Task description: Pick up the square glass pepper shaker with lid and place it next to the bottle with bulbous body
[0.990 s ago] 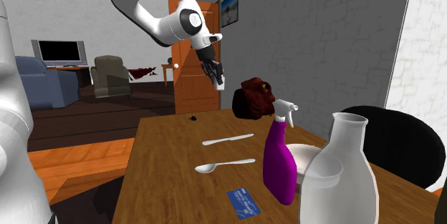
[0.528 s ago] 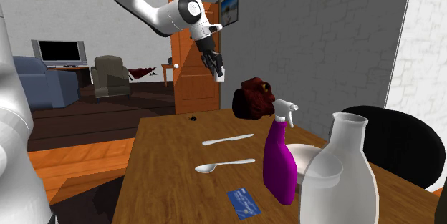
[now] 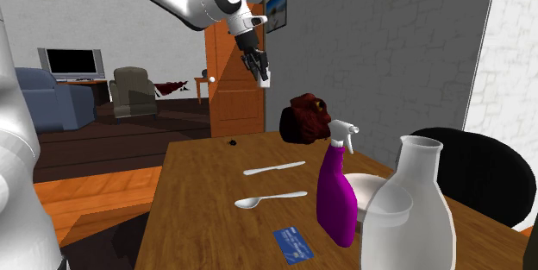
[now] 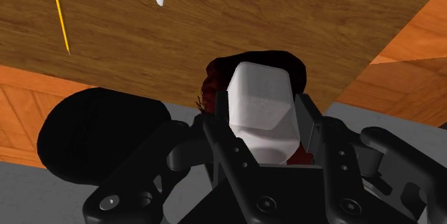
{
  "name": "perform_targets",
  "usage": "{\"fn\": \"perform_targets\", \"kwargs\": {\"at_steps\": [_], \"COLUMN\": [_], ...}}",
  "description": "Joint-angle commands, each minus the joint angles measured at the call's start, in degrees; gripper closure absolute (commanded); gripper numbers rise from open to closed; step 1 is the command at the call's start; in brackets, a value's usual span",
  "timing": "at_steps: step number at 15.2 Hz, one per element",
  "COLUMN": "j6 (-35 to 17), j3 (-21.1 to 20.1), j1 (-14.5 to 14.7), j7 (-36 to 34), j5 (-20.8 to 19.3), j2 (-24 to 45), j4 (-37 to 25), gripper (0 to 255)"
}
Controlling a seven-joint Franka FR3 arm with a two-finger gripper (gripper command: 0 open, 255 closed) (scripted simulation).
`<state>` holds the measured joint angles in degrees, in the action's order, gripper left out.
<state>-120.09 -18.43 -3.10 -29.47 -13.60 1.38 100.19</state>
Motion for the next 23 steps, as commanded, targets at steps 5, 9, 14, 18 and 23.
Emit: {"fn": "perform_targets", "kwargs": {"at_steps": [5, 9, 14, 18, 23], "j6": [4.6, 7.8, 5.6, 3.9, 2.8], "j3": [-0.1, -0.2, 2.5, 5.8, 10.5], "j1": [0.1, 0.3, -2.3, -4.1, -5.8], "j7": [1.0, 1.5, 7.1, 12.8, 20.0], "j5": [0.4, 0.4, 4.3, 7.4, 9.9], "j2": [0.3, 0.9, -6.3, -12.5, -19.0], "j4": [-5.0, -8.7, -0.7, 6.2, 13.1], "gripper": [255, 255, 255, 255, 255]}}
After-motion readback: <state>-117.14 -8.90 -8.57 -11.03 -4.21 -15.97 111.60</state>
